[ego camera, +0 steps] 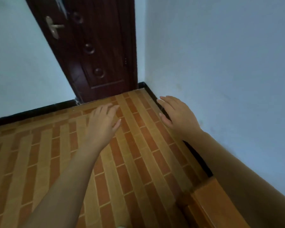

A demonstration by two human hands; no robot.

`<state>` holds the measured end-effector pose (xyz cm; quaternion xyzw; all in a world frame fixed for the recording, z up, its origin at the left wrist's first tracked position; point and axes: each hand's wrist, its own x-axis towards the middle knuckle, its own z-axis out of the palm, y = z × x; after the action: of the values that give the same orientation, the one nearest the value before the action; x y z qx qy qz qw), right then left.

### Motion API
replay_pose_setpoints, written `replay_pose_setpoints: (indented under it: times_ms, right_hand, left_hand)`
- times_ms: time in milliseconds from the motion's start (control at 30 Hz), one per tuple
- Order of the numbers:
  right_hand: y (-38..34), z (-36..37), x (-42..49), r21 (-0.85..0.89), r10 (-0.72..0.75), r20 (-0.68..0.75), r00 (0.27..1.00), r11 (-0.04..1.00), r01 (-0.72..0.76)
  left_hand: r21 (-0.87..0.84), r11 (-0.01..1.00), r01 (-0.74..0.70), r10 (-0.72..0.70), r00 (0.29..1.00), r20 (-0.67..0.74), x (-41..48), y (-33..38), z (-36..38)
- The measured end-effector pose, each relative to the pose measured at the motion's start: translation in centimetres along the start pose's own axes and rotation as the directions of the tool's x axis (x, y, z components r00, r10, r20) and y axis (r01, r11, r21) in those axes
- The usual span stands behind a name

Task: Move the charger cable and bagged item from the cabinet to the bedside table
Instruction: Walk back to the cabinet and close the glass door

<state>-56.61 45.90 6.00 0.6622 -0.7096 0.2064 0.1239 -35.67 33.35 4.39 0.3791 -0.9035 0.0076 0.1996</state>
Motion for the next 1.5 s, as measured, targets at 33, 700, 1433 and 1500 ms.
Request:
replay_pose_setpoints:
  times_ms: [33,700,1433,1500]
  right_hand:
    - [-1.6,1.0,1.7,0.036,-0.021,0.012,1.0,0.999,0.02]
    - [-28.3,13.1,18.0,0.479,-0.509,0.029,0.86,0.763,0.435]
    - [-29.0,19.3,27.9,0.615,-0.659,0.01,0.752,0.597,0.515]
    - [-29.6,20.4,29.1,0.612,-0.673,0.018,0.739,0.592,0.524]
  left_hand:
    - [0.018,0.998,0.064,-0.063,0.998,-0.015,-0.5,-2.1,-0.6]
    - [0.125,0.61,0.783,-0.733,0.617,-0.286,-13.8,-22.8,-10.8]
    - [0.054,0.421,0.905,-0.817,0.404,-0.412,-8.3,-26.6,-7.2]
    - [0.05,0.418,0.907,-0.822,0.401,-0.405,-7.8,-28.1,-7.0]
